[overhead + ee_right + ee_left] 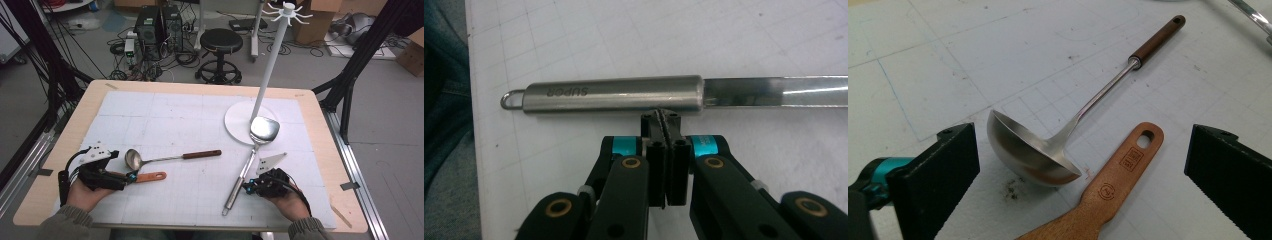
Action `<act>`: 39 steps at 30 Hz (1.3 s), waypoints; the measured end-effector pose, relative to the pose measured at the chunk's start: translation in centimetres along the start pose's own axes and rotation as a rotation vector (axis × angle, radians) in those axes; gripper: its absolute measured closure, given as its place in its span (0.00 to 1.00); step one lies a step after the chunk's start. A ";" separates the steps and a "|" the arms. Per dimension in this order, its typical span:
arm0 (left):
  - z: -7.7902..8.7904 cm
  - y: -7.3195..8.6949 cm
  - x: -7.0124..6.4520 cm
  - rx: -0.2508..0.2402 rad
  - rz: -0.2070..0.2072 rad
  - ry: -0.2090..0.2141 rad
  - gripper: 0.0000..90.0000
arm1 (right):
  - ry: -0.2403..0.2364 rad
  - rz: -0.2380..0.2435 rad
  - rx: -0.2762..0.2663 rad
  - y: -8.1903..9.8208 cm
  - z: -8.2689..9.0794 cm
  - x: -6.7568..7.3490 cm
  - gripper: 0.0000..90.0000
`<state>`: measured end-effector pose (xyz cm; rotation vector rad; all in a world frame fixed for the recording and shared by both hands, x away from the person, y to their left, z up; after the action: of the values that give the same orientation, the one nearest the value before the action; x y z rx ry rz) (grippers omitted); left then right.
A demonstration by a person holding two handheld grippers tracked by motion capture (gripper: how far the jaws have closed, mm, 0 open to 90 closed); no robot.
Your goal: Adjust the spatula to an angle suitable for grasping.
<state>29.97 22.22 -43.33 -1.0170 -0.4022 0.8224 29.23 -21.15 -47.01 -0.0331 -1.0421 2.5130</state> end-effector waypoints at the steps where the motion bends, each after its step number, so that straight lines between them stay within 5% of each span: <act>1: 0.0 0.0 0.0 0.000 0.000 0.000 0.02 | 0.000 0.000 0.000 0.0 0.0 0.0 1.00; 16: -0.1 0.1 0.0 0.008 -0.002 0.003 0.02 | 0.063 -0.037 0.006 -0.1 0.0 -1.7 1.00; 39: -0.1 0.2 0.0 0.012 -0.001 0.003 0.02 | 0.082 -0.038 0.006 -0.9 -0.6 -2.2 1.00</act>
<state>29.95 22.19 -43.54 -1.0067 -0.3951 0.8216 31.71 -20.99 -47.13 -0.1128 -0.9928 2.4586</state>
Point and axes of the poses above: each handheld gripper's, and its own axes: z roughly backward along the jaws, y roughly out of its underside, x roughly to its left, the point moved 5 cm from there along -z, roughly forward along the jaws, and after that the axes turned 3 degrees about -x, right-handed, at the moved point
